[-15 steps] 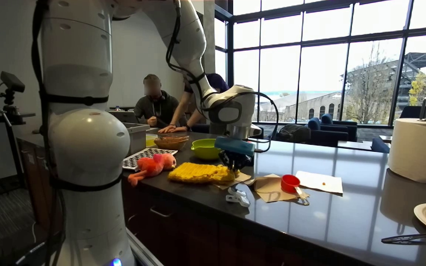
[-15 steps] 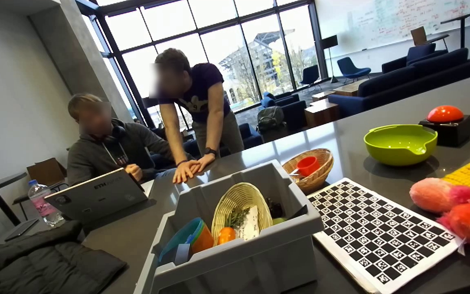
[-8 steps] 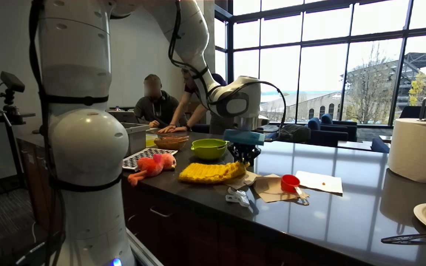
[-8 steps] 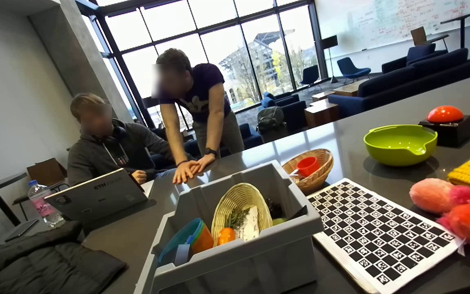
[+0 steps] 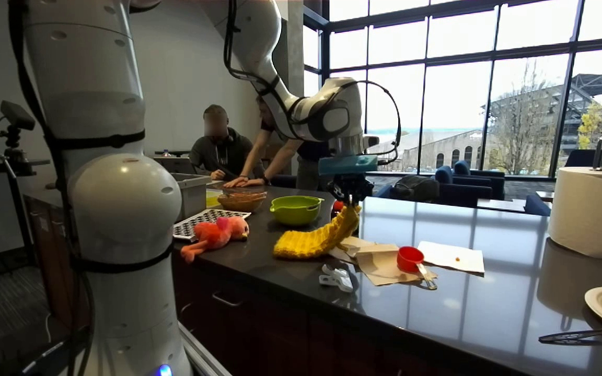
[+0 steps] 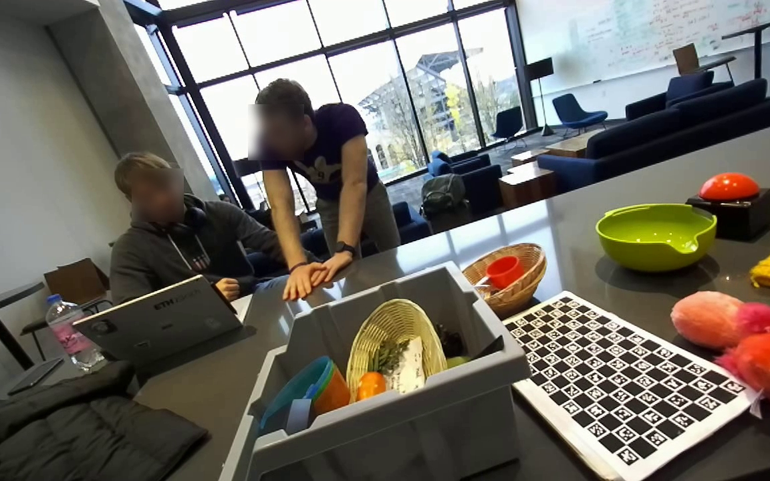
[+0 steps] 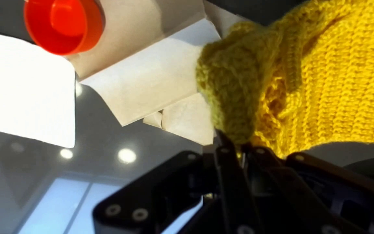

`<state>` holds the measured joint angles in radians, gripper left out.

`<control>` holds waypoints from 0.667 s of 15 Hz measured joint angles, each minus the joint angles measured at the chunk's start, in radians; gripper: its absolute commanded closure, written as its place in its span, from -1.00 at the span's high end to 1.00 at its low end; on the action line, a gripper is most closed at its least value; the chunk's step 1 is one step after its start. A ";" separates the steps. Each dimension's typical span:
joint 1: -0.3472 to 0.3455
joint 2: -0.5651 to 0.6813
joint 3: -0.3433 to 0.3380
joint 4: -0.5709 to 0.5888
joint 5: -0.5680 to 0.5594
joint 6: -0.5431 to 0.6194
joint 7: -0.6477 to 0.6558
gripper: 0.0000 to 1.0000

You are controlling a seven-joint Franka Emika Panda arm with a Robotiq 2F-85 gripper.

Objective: Fold the yellow cloth in half from right to left

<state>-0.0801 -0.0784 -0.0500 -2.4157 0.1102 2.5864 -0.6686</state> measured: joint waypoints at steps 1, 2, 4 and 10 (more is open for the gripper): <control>0.002 -0.017 0.000 0.000 -0.019 -0.006 0.010 -0.97; 0.005 -0.032 0.000 0.000 -0.035 -0.012 0.017 -0.97; 0.019 -0.057 0.002 -0.004 -0.065 -0.024 0.030 -0.97; 0.105 -0.104 0.029 -0.071 -0.100 -0.045 0.049 -0.97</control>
<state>0.0247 -0.1824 -0.0207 -2.4866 0.0102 2.5410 -0.6192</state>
